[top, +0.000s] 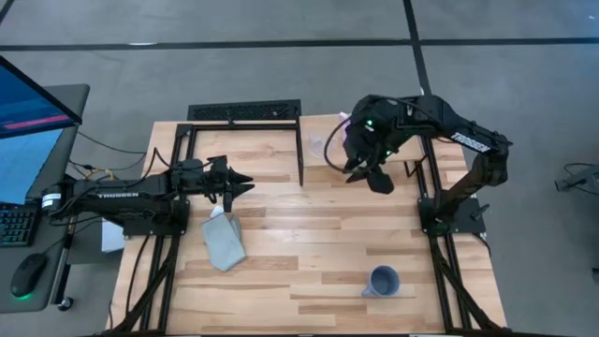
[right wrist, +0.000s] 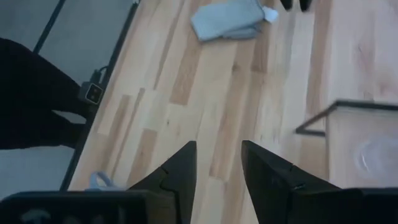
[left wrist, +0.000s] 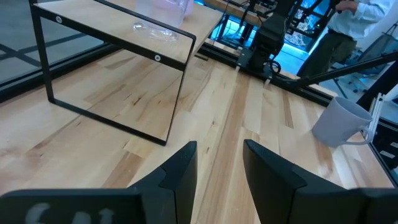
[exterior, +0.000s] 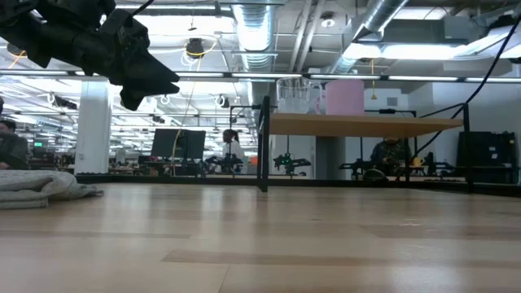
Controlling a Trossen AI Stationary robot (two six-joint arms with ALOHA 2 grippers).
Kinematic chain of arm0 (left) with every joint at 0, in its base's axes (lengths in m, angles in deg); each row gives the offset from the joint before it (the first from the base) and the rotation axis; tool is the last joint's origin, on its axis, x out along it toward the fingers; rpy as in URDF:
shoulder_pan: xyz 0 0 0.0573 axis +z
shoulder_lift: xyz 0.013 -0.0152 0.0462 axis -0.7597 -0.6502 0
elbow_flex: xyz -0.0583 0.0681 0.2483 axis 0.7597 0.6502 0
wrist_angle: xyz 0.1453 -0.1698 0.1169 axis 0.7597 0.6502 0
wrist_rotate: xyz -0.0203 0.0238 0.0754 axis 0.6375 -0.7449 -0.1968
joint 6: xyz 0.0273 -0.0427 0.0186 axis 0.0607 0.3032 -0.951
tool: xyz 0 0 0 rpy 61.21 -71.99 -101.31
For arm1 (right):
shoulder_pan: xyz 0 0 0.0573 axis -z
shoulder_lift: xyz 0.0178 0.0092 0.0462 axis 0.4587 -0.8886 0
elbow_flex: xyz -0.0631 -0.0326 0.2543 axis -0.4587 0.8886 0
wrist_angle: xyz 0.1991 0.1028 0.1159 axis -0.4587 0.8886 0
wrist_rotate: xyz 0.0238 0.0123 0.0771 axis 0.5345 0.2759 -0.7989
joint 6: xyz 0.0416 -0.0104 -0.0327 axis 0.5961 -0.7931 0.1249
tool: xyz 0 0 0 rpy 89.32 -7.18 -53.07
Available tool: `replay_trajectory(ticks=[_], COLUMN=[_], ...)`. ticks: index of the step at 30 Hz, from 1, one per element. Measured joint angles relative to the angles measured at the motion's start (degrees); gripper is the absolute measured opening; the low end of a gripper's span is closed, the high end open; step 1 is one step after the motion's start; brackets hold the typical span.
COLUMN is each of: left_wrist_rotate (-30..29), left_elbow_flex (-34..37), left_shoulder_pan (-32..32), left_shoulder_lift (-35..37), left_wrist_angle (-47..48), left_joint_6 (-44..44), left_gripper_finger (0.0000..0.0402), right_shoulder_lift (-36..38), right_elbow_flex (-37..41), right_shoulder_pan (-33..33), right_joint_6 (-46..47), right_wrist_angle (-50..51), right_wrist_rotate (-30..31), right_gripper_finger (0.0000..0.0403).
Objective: Stack small to large cups/mugs on shelf
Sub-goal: Put the blue mug on the shelf
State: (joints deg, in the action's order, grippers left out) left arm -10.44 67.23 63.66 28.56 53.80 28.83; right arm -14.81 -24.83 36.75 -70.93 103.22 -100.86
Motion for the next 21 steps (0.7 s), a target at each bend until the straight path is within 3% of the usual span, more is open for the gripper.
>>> replay_trajectory(ticks=[11, 21], left_wrist_rotate=[0.17, 0.2], left_elbow_flex=[0.0, 0.0], left_shoulder_pan=[0.0, 0.01], left_shoulder_lift=[0.0, 0.0], left_wrist_angle=[0.0, 0.0], left_joint_6=[0.64, 0.66], left_gripper_finger=[0.0121, 0.0121], right_shoulder_lift=[-0.42, 0.91], right_elbow_flex=[0.0, 4.85], right_shoulder_pan=[-2.59, -8.6], right_joint_6=[2.86, 5.05], right_wrist_angle=[-8.84, 3.97], right_wrist_rotate=[0.68, 4.08], right_gripper_finger=[0.014, 0.0117])
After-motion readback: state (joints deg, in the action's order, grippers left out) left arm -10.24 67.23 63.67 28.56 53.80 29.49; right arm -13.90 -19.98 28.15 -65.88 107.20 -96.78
